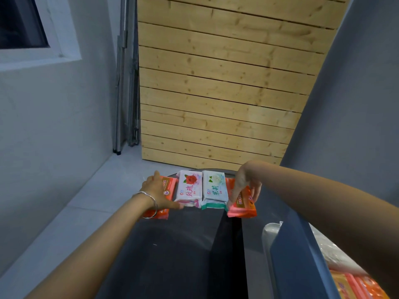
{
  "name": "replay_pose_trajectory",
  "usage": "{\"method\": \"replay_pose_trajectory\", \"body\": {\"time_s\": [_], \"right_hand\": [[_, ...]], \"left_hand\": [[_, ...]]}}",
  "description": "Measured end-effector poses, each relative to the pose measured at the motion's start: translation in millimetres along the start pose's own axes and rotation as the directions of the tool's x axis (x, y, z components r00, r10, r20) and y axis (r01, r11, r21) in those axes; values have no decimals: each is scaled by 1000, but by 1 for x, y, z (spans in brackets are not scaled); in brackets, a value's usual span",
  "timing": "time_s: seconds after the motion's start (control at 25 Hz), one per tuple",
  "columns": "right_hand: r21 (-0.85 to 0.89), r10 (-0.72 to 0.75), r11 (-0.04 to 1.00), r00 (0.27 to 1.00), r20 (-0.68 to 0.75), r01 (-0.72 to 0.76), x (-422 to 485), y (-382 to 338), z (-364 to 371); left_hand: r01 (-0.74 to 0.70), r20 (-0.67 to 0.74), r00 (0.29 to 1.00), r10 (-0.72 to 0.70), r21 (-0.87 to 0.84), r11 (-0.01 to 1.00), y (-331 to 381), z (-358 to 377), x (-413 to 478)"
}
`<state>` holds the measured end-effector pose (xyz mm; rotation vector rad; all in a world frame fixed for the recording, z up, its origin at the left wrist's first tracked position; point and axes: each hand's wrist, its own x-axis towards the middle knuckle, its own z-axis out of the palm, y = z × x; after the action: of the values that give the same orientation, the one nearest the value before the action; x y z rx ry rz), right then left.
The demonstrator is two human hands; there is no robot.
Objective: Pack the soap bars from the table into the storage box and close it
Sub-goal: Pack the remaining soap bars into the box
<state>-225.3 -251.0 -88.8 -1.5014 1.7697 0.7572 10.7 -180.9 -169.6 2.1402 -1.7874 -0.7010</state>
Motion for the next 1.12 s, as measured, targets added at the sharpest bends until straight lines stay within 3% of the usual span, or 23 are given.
{"method": "replay_pose_trajectory", "body": {"time_s": [0.24,0.36,0.48,0.56,0.64,0.72,0.76,0.8,0.88,1.0,1.12], "right_hand": [[121,6,993,1000,20,-8,-11,5,10],[284,-47,956,994,-94,72,-37,10,11],[326,-163,917,963,-217,228,-72,19,14],[423,-253,829,920,-300,366,-99,31,14],[535,-345,684,866,-362,496,-131,48,13],[641,-432,498,808,-400,584,-165,70,14],[682,-450,402,780,-435,612,-181,83,16],[698,-451,327,754,-477,637,-195,96,19],[667,-437,290,715,-546,686,-218,125,31],[627,-444,293,683,-579,722,-236,170,54],[643,-448,383,742,-498,663,-238,207,79]], "left_hand": [[-34,-164,986,-3,-219,975,-5,9,-33],[-48,-282,959,-41,-302,952,-7,9,-60],[-4,-301,941,-154,-465,885,-4,3,-84],[26,-267,934,-236,-610,792,6,-7,-97],[63,-142,944,-297,-806,588,24,-20,-113],[148,43,966,-255,-901,408,50,-32,-134],[181,108,973,-202,-903,390,64,-36,-144],[188,139,979,-148,-899,395,79,-39,-153],[153,143,988,-57,-903,401,106,-40,-170],[109,118,993,-7,-892,438,137,-40,-193],[94,97,995,-21,-849,520,157,-39,-210]]}}
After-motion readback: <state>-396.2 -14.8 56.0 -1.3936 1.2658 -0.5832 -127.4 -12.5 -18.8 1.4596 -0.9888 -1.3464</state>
